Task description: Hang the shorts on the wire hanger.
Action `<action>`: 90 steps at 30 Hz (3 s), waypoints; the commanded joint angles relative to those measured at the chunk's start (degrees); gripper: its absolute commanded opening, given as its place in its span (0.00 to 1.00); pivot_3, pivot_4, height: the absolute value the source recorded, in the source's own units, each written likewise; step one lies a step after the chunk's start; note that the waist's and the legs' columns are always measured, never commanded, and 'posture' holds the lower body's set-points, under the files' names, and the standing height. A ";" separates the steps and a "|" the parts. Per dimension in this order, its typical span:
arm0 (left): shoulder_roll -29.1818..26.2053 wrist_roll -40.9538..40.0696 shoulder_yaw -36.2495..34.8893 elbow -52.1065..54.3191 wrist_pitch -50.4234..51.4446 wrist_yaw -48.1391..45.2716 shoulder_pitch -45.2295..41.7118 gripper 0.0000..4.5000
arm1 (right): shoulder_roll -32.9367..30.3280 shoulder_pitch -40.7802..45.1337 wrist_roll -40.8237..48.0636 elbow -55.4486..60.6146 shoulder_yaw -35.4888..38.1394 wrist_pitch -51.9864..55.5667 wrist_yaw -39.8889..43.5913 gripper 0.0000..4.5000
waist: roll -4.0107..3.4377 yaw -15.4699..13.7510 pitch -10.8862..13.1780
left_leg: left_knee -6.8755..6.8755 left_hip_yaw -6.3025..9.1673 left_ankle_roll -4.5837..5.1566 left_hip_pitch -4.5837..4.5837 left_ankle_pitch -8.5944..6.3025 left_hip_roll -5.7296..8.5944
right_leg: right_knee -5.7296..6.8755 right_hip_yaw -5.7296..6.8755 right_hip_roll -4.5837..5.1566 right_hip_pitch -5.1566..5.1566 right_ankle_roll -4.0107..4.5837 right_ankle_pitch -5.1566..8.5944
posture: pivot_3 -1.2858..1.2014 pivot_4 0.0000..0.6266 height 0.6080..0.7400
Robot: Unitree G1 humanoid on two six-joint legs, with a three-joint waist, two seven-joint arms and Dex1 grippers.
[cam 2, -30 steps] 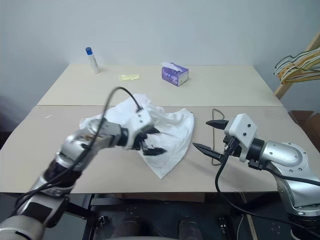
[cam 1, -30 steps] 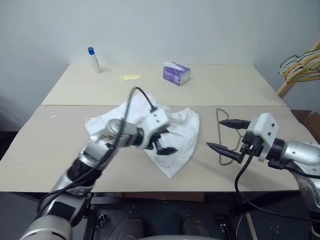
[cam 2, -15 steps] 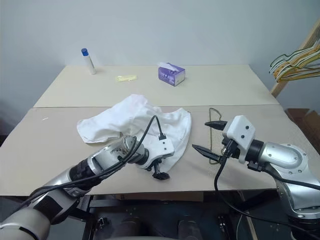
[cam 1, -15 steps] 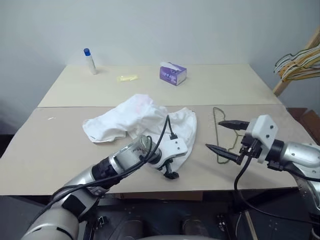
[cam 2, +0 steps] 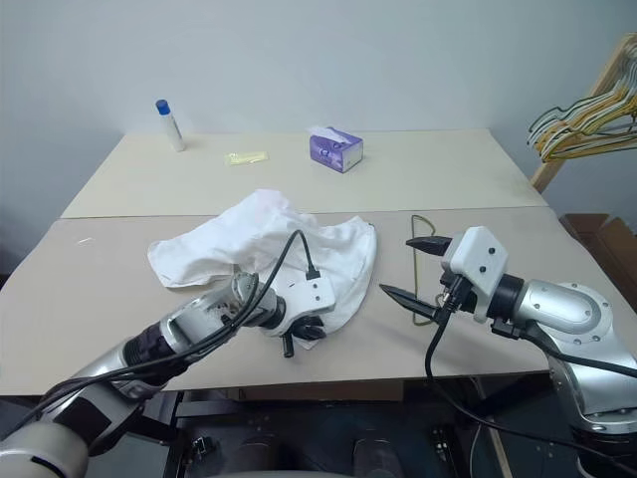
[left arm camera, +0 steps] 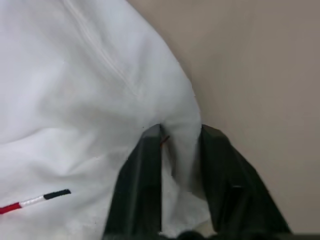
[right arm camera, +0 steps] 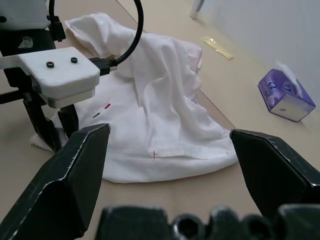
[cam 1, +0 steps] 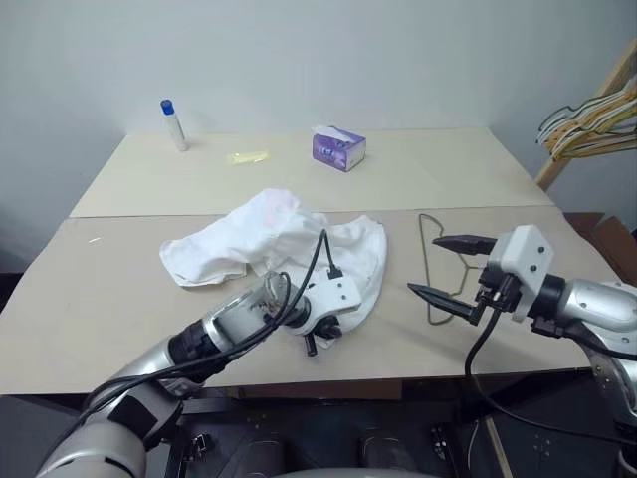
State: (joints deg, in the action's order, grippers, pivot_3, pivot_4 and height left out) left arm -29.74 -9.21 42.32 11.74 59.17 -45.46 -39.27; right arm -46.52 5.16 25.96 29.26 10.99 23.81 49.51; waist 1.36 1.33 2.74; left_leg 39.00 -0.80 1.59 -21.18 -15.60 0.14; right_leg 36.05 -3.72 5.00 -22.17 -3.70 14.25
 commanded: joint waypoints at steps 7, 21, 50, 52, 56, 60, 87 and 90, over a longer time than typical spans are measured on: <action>-12.40 5.68 -6.61 -3.52 -33.53 -6.51 8.67 0.00 | 1.27 3.86 -4.20 -2.92 -4.04 -5.27 0.33 1.00 | -0.04 0.00 -0.07 | -0.04 -0.08 0.00 0.01 0.00 -0.03 | 0.01 -0.07 0.00 -0.06 0.03 -0.01 | 0.51 0.01 1.00; -22.71 -6.91 -36.53 -4.26 -55.44 -16.86 23.87 0.00 | 6.12 22.65 -54.89 -40.85 -33.71 -41.77 -17.97 1.00 | -0.01 -0.30 -0.09 | -0.03 -0.73 0.00 -0.11 0.00 -0.06 | 0.06 -0.05 0.13 -0.25 0.03 -0.02 | 0.54 0.00 1.00; -23.90 -6.72 -48.24 3.47 -54.67 -17.17 38.23 0.00 | -1.14 26.33 -44.92 -46.86 -33.43 -58.63 -8.37 0.01 | -0.04 -3.56 -0.08 | -0.15 -0.20 -0.01 -0.07 0.00 -0.03 | 0.01 0.06 0.17 -0.18 0.08 -0.02 | 0.57 0.02 1.00; -24.57 -6.51 -47.81 1.73 -56.38 -19.11 37.47 0.00 | -8.42 19.55 -37.33 -34.98 -30.67 -55.68 -2.03 0.01 | -0.04 -3.60 -0.08 | -0.15 -0.21 0.01 -0.08 -0.01 -0.04 | -0.02 0.06 0.19 -0.17 0.08 -0.02 | 0.55 0.02 1.00; -26.00 -6.12 -46.36 -3.33 -60.32 -23.87 34.48 0.00 | -18.73 7.91 -24.63 -17.16 -25.49 -49.24 5.92 0.01 | -0.09 -3.43 -0.11 | -0.13 -0.21 0.02 0.08 -0.02 -0.11 | 0.04 0.10 0.15 -0.04 0.13 0.02 | 0.54 0.01 1.00; -26.93 -6.66 -44.20 -7.65 -63.56 -29.83 30.84 0.00 | -20.82 4.35 -17.91 -10.24 -22.43 -42.29 9.02 0.01 | -0.02 -1.74 -0.23 | -0.09 -0.35 0.02 0.17 -0.01 -0.20 | 0.07 0.07 0.09 0.07 0.18 0.02 | 0.53 0.00 1.00; -3.65 29.21 -34.21 -83.46 -84.74 58.10 -52.94 0.00 | 18.60 75.25 -45.42 -92.11 -18.12 -56.54 -70.63 0.01 | 0.33 0.04 -0.42 | -0.96 -0.31 -1.33 -2.08 0.67 0.52 | 0.86 0.46 0.71 -3.09 0.10 -0.25 | 0.53 0.00 1.00; -4.04 29.36 -33.30 -82.47 -88.50 53.09 -48.69 0.00 | 17.89 69.10 -43.63 -91.13 -18.59 -58.56 -61.47 0.01 | 0.32 0.54 -0.42 | -0.71 -0.74 -1.19 -1.97 0.76 0.52 | 0.53 0.53 0.72 -2.62 0.09 -0.24 | 0.53 0.00 1.00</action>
State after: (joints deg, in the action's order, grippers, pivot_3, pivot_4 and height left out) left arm -30.53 20.65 10.23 -70.14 -28.52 8.92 -89.11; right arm -25.96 76.10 -20.60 -61.38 -9.81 -33.73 -15.45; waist 1.68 1.87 2.33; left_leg 38.38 -1.56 0.47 -23.04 -14.77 0.65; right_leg 36.42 -3.15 5.72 -24.51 -3.62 14.02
